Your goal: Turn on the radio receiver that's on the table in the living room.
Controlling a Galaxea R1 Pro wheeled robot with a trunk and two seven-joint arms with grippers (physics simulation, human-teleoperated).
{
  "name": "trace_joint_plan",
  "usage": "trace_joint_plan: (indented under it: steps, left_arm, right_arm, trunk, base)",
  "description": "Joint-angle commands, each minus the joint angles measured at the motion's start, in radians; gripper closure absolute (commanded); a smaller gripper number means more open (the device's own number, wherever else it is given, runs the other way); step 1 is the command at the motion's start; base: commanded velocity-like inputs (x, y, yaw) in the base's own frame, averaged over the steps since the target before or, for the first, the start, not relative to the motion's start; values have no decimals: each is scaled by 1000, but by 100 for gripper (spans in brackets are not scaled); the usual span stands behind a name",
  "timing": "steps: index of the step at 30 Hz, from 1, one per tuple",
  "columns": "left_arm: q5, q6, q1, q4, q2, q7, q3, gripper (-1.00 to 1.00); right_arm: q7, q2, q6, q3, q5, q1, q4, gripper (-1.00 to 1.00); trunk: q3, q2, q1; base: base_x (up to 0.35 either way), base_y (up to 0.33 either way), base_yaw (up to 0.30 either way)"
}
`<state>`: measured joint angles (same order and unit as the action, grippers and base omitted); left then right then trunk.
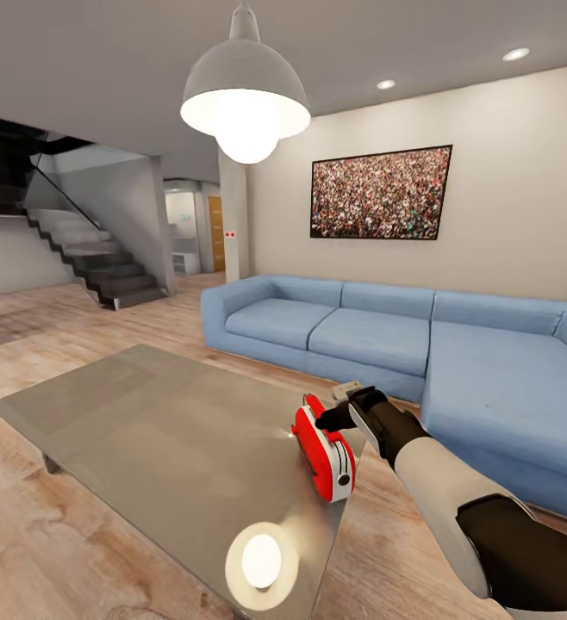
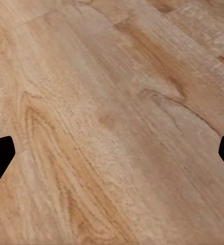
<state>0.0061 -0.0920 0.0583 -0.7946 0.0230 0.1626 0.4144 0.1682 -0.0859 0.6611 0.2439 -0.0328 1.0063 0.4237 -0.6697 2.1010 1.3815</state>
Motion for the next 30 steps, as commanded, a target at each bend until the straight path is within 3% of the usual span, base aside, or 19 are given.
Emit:
trace_joint_plan:
  steps: [1, 30]
  left_arm:
    - [0, 0, 0, 0, 0, 0, 0, -100]
    - [0, 0, 0, 0, 0, 0, 1, -100]
  right_arm:
    - [0, 0, 0, 0, 0, 0, 0, -100]
    - [-2, 6, -6, 0, -6, 0, 1, -100]
  trunk:
    - [0, 0, 0]
    - [-3, 0, 0]
  base:
    - [0, 0, 0]
    - [0, 0, 0]
